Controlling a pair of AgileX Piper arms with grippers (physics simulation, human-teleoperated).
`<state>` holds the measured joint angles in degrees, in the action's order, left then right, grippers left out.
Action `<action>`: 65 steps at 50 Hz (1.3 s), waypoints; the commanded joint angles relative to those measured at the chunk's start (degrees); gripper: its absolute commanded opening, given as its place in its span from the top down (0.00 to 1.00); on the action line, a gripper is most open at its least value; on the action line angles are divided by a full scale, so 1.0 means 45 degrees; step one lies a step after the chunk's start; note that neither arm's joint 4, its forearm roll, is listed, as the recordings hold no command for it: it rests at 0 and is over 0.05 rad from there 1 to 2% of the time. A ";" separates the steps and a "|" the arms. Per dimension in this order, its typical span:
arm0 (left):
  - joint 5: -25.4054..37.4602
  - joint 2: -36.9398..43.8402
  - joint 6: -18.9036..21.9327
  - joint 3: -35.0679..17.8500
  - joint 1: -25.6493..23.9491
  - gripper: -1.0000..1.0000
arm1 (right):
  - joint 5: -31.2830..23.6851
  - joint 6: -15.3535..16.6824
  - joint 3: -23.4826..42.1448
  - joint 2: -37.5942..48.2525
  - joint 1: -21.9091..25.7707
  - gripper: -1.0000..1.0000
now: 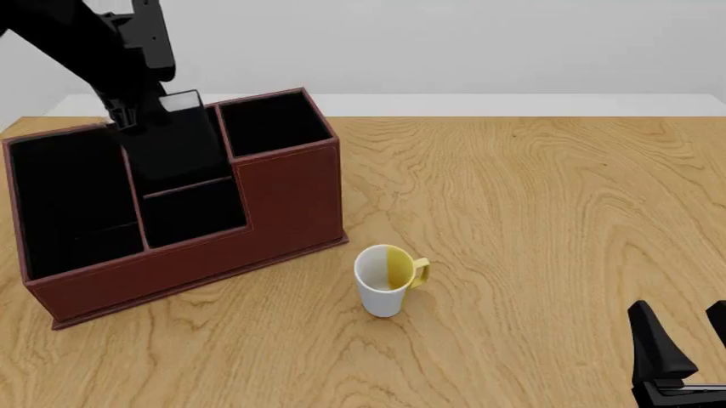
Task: Pick up the book and place it in the front compartment of the caddy.
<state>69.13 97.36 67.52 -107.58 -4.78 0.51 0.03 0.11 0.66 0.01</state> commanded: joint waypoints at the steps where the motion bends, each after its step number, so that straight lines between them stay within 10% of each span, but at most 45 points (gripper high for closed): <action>1: 0.0171 0.0462 0.0931 -0.0389 0.0060 1.00 | 0.0000 0.0000 0.0000 -0.0001 -0.0001 0.00; 65: 0.0171 0.1722 0.1384 -0.1165 0.0888 1.00 | 0.0001 -0.0001 0.0000 0.0004 -0.0002 0.00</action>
<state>69.11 103.06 69.17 -111.16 -1.59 0.51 0.03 0.11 0.66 0.01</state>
